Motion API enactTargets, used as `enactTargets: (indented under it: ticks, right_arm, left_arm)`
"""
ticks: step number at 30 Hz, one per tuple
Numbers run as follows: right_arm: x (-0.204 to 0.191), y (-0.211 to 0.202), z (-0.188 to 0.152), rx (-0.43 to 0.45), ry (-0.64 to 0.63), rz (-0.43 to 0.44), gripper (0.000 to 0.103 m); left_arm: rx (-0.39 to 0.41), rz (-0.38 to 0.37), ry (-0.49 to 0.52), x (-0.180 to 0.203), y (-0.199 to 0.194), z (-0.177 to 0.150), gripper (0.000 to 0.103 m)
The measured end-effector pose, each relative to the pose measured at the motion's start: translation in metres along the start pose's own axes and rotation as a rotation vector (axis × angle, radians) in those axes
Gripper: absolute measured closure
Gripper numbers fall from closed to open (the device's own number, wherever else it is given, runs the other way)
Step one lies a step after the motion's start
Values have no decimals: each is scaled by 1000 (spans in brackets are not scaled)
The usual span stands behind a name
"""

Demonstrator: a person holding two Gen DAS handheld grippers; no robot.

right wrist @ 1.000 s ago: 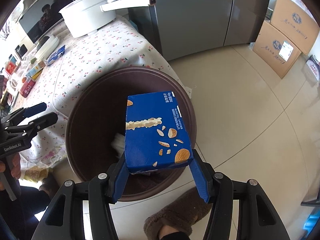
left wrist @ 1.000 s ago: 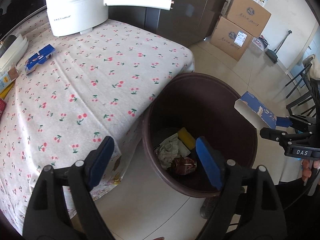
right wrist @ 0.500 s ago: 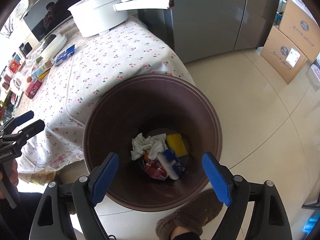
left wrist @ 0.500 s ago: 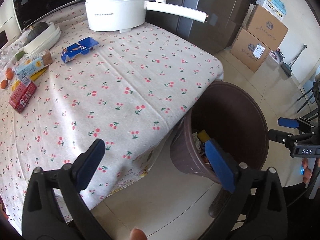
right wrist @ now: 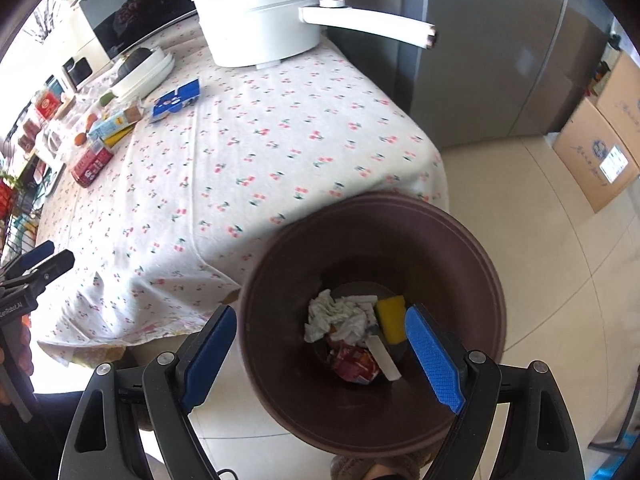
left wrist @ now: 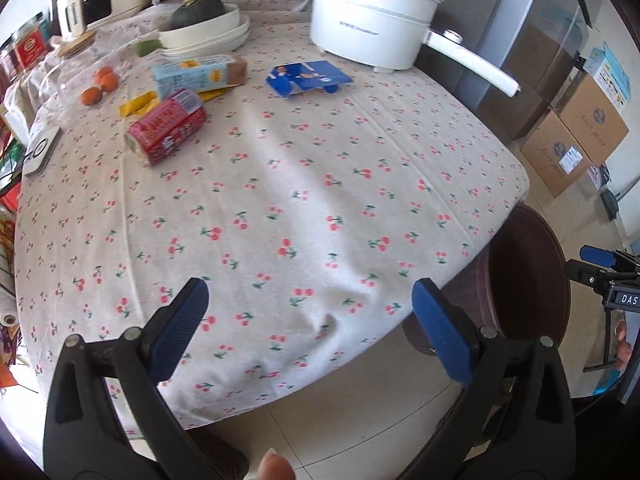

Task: Collect trash
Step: 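Move both grippers back over the table toward the remaining items, then grasp the red can with the left gripper while the right gripper grasps the flattened blue box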

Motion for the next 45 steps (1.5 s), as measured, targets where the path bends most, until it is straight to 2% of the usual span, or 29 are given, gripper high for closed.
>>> enactTargets:
  ticks: [6, 10, 14, 20, 25, 29, 32, 37, 38, 40, 43, 45]
  right_arm:
    - [-37, 13, 25, -12, -53, -1, 15]
    - [-66, 19, 49, -4, -60, 20, 15]
    - [-99, 25, 73, 14, -73, 64, 15]
    - [-137, 41, 98, 20, -117, 68, 15]
    - [-153, 59, 103, -1, -145, 54, 15]
    - [-158, 69, 103, -13, -151, 43, 15]
    - [-157, 74, 104, -21, -150, 36, 15]
    - [-156, 82, 110, -41, -126, 42, 15]
    - [-155, 85, 112, -49, -113, 40, 15]
    - [-153, 91, 119, -58, -97, 20, 15]
    - [-155, 95, 136, -60, -75, -1, 15]
    - [-160, 99, 150, -64, -29, 20, 15]
  left_arm:
    - [49, 98, -89, -67, -8, 18, 2]
    - [126, 194, -90, -99, -12, 39, 2]
    - [101, 232, -88, -117, 9, 52, 2]
    - [57, 171, -110, -127, 44, 76, 2]
    - [45, 120, -57, -126, 66, 95, 2]
    - [61, 73, -19, -125, 79, 102, 2]
    - [47, 62, 5, -126, 89, 105, 9]
    - [42, 35, 21, -120, 102, 112, 11]
    - [37, 35, 21, -120, 104, 113, 13]
    - [30, 32, 14, -120, 106, 115, 29]
    - [46, -20, 2, -115, 100, 120, 42]
    - [51, -34, 17, -112, 97, 120, 45]
Point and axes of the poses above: each gripper's, at about its wrist camera, not at the fingertips, and y roughly the way its jaws point, x to its right, z to its top, the point moved 9 cm from there along y, roughly the way its jaws point, and after that the axes turned 1 degree about x, right-handed, at the moved point
